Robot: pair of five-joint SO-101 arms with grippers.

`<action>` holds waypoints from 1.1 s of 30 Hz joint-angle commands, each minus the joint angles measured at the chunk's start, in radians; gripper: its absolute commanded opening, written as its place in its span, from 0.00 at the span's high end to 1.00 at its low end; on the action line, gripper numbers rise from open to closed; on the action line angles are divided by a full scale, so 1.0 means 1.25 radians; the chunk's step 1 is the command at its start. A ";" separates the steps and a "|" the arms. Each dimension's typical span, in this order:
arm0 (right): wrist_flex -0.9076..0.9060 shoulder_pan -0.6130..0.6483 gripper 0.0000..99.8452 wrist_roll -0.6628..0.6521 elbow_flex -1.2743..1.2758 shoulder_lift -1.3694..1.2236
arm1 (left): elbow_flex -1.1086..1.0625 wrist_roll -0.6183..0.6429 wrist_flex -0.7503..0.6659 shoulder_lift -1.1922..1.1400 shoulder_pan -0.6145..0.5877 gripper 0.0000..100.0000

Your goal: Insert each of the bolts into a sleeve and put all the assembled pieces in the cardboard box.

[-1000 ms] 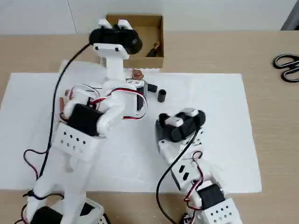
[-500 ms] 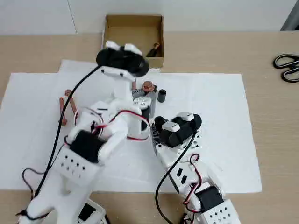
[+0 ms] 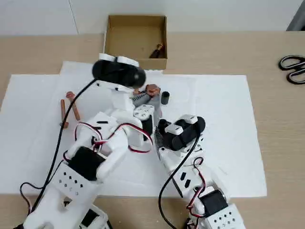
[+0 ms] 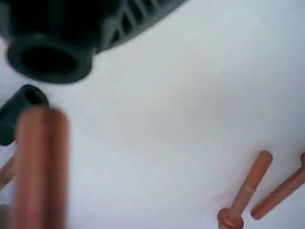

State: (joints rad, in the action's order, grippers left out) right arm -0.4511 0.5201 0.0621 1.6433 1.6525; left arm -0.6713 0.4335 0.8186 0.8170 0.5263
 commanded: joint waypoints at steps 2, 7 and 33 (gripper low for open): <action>0.019 0.003 1.00 0.006 -0.004 0.014 | 0.004 0.005 0.004 0.025 0.014 0.99; 0.019 0.003 1.00 0.006 -0.004 0.014 | 0.008 0.005 0.015 0.023 0.014 0.99; 0.019 0.045 1.00 0.004 -0.006 0.014 | 0.268 0.005 0.183 -0.160 -0.022 1.00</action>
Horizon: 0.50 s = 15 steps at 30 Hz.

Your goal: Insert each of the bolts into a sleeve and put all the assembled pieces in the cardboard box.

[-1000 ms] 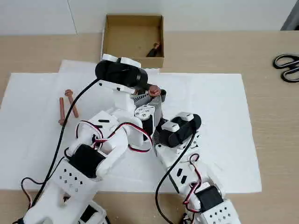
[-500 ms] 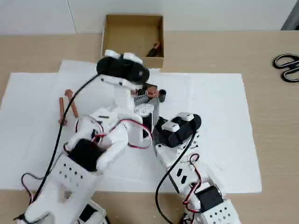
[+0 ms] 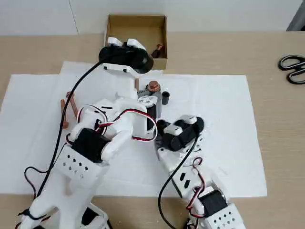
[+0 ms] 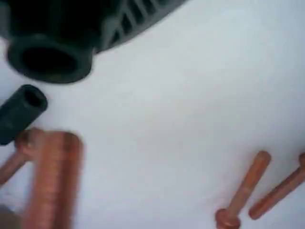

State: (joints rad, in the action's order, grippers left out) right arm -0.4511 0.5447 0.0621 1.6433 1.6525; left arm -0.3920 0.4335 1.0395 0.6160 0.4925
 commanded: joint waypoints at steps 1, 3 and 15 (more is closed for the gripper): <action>0.019 0.033 1.00 0.004 -0.006 0.014 | 0.045 0.005 0.011 0.001 0.014 1.00; 0.019 0.033 1.00 0.004 -0.005 0.014 | 0.045 0.007 0.027 0.001 0.025 1.00; 0.019 0.021 1.00 0.002 -0.005 0.014 | 0.045 0.015 0.066 0.007 0.025 1.00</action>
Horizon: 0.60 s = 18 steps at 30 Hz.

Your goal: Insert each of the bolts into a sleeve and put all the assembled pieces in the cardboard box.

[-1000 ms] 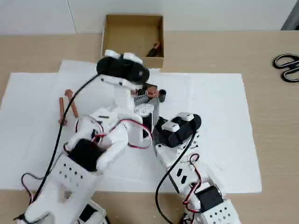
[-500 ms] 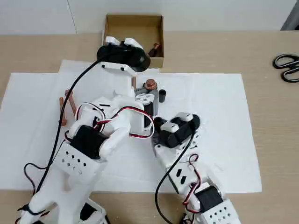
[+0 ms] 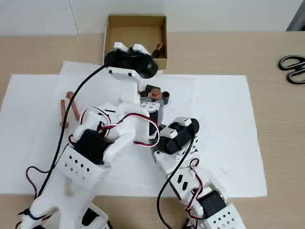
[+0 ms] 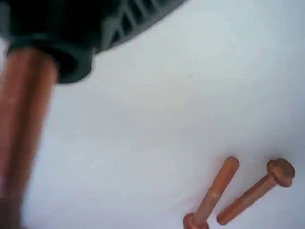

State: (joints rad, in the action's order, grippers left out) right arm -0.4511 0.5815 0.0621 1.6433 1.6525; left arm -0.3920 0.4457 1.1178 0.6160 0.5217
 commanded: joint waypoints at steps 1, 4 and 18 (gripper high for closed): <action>0.019 -0.017 1.00 0.002 -0.005 0.014 | 0.045 0.005 0.004 0.007 0.001 1.00; 0.019 -0.029 1.00 0.002 -0.005 0.014 | 0.045 0.005 0.004 0.007 0.004 1.00; 0.019 -0.028 1.00 0.002 -0.009 0.014 | 0.045 0.005 -0.002 0.006 0.000 1.00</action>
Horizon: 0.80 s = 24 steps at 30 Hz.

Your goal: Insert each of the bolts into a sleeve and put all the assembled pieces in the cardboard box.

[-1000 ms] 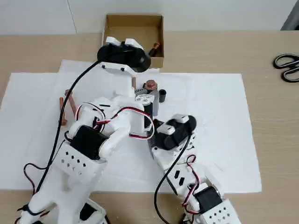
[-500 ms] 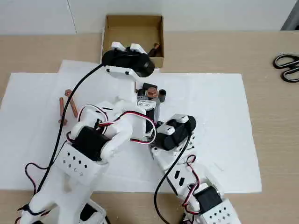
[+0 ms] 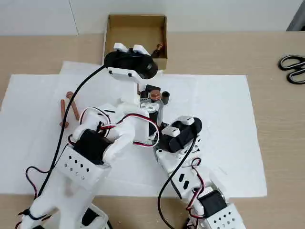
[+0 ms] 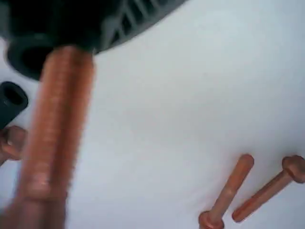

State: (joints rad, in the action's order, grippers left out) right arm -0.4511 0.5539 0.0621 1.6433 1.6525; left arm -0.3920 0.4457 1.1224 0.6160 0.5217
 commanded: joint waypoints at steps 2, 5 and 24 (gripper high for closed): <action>0.019 -0.006 1.00 0.004 -0.009 0.014 | 0.045 0.005 -0.006 0.006 0.000 1.00; 0.019 -0.006 1.00 0.004 -0.009 0.014 | 0.045 0.005 -0.006 0.006 -0.001 1.00; -0.035 0.019 1.00 0.006 -0.037 0.015 | 0.019 0.002 -0.028 0.007 -0.001 1.00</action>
State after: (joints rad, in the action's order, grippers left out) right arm -0.4987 0.5723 0.0621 1.6433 1.6525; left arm -0.3920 0.4457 1.1224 0.6160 0.5217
